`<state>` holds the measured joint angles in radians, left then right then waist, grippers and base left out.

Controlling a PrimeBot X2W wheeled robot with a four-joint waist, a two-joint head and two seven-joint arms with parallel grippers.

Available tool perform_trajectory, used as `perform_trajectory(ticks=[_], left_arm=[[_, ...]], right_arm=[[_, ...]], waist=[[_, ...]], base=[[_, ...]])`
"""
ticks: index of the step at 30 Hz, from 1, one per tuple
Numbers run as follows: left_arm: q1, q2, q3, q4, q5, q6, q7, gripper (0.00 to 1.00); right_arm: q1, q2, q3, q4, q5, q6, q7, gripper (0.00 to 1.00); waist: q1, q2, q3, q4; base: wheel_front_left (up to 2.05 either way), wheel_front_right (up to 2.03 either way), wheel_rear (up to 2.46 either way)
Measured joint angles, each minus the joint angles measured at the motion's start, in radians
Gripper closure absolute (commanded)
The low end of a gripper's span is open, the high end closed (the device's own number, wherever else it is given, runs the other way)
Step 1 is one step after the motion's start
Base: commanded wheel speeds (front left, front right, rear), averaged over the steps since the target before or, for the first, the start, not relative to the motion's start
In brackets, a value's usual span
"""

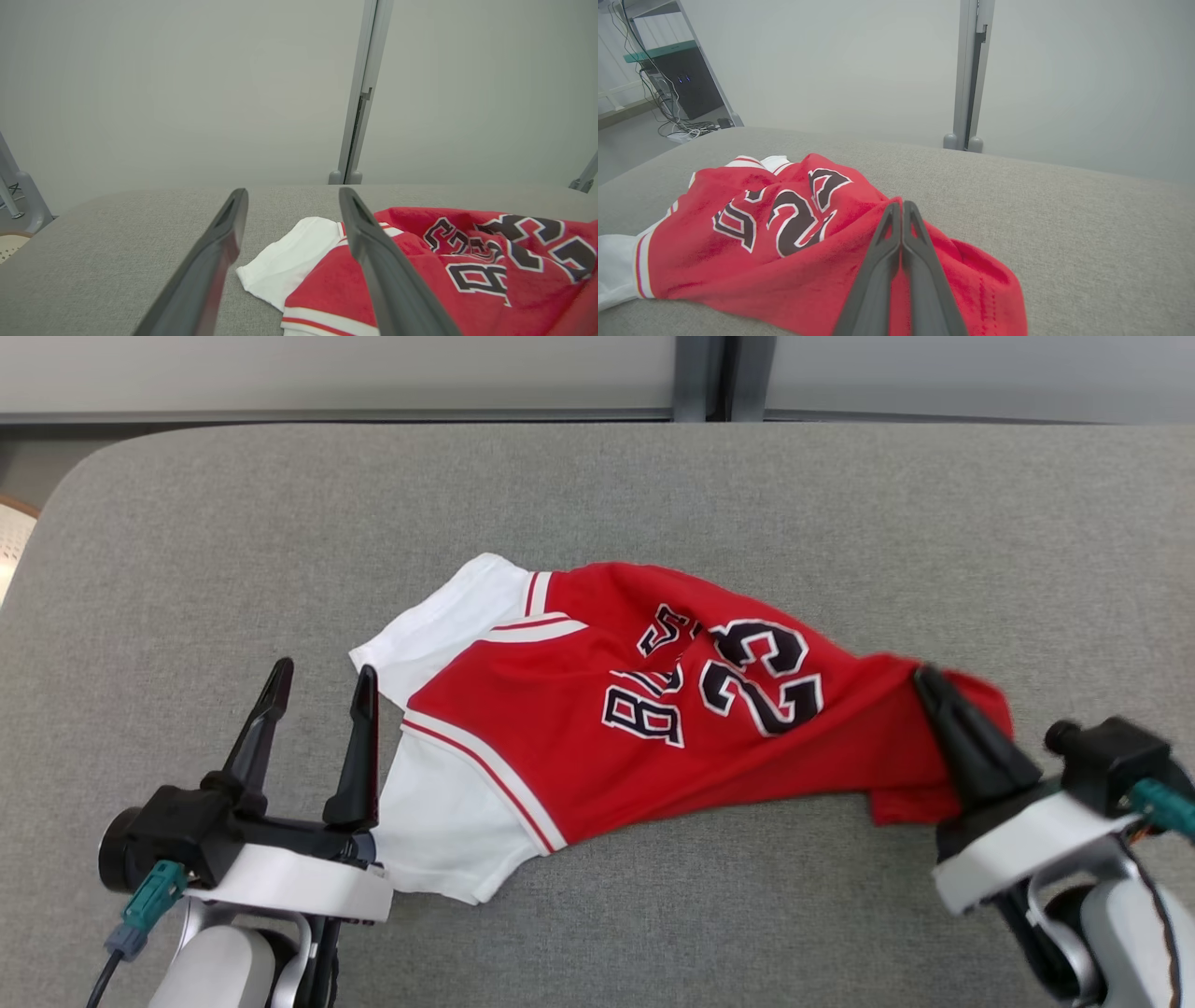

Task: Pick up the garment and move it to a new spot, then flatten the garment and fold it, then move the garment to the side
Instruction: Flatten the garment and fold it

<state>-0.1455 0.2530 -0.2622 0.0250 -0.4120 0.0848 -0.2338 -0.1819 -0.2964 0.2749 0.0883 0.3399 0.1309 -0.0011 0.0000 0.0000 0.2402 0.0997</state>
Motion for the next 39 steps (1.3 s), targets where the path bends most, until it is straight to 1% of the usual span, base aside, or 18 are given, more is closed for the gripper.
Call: perform_trajectory(ticks=[4,7,10,15,16,17,20,23,26,28,31,34,39], left_arm=[[-0.030,-0.010,-0.005,-0.001,0.000,-0.005,-0.005,0.00],[-0.055,-0.014,-0.006,0.001,0.000,-0.013,-0.010,0.00],[-0.089,-0.023,-0.013,0.008,0.007,-0.023,-0.014,0.00],[-0.148,-0.050,-0.027,0.037,0.013,-0.048,-0.022,0.00],[-0.156,-0.053,-0.028,0.043,0.015,-0.051,-0.023,0.00],[-0.163,-0.056,-0.027,0.051,0.016,-0.056,-0.024,0.00],[-0.171,-0.063,-0.021,0.070,0.018,-0.064,-0.026,0.00],[-0.171,-0.065,-0.008,0.085,0.023,-0.066,-0.028,0.00],[-0.162,-0.066,0.009,0.089,0.025,-0.067,-0.028,0.00],[-0.145,-0.065,0.023,0.089,0.032,-0.067,-0.028,0.00],[-0.113,-0.064,0.039,0.092,0.033,-0.067,-0.028,0.00],[-0.077,-0.061,0.050,0.094,0.033,-0.067,-0.028,0.00],[-0.003,-0.046,0.062,0.098,0.033,-0.062,-0.030,0.00]], right_arm=[[-0.083,-0.021,-0.016,-0.031,0.005,0.000,0.012,1.00],[-0.174,-0.030,-0.027,-0.010,0.023,0.000,0.029,1.00],[-0.262,-0.036,-0.012,0.064,0.038,0.000,0.046,1.00],[-0.386,-0.030,0.042,0.226,0.076,0.000,0.029,1.00],[-0.404,-0.028,0.050,0.259,0.083,0.000,0.022,0.77],[-0.417,-0.024,0.057,0.284,0.086,0.000,0.008,0.00],[-0.435,-0.009,0.078,0.322,0.101,0.000,-0.037,0.00],[-0.433,-0.015,0.085,0.315,0.100,0.000,-0.102,0.00],[-0.398,-0.029,0.063,0.262,0.089,0.000,-0.170,0.00],[-0.354,-0.037,0.035,0.212,0.073,0.000,-0.192,0.00],[-0.269,-0.039,-0.014,0.131,0.041,0.000,-0.195,0.00],[-0.168,-0.031,-0.058,0.049,0.013,0.000,-0.173,0.00],[0.003,0.015,-0.118,-0.071,-0.027,0.000,-0.117,0.00]], waist=[[0.0000,0.0000,0.026,0.010],[0.0000,0.0000,0.054,0.017],[0.0000,0.0000,0.089,0.027],[0.0000,0.0000,0.154,0.052],[-0.0001,0.0000,0.165,0.057],[0.0000,0.0000,0.176,0.062],[0.0000,0.0000,0.193,0.070],[0.0000,0.0000,0.186,0.061],[0.0000,0.0000,0.164,0.048],[0.0000,0.0000,0.145,0.038],[0.0000,0.0000,0.112,0.023],[0.0000,0.0000,0.075,0.008],[0.0000,0.0000,0.009,-0.016]], base=[[0.00,0.00,0.00],[0.00,0.00,0.00],[0.00,0.00,0.00],[0.00,0.00,0.00],[0.00,0.00,0.00],[0.00,0.00,0.00],[0.00,0.00,0.00],[0.00,0.00,0.00],[0.00,0.00,0.00],[0.00,0.00,0.00],[0.00,0.00,0.00],[0.00,0.00,0.00],[0.00,0.00,0.00]])
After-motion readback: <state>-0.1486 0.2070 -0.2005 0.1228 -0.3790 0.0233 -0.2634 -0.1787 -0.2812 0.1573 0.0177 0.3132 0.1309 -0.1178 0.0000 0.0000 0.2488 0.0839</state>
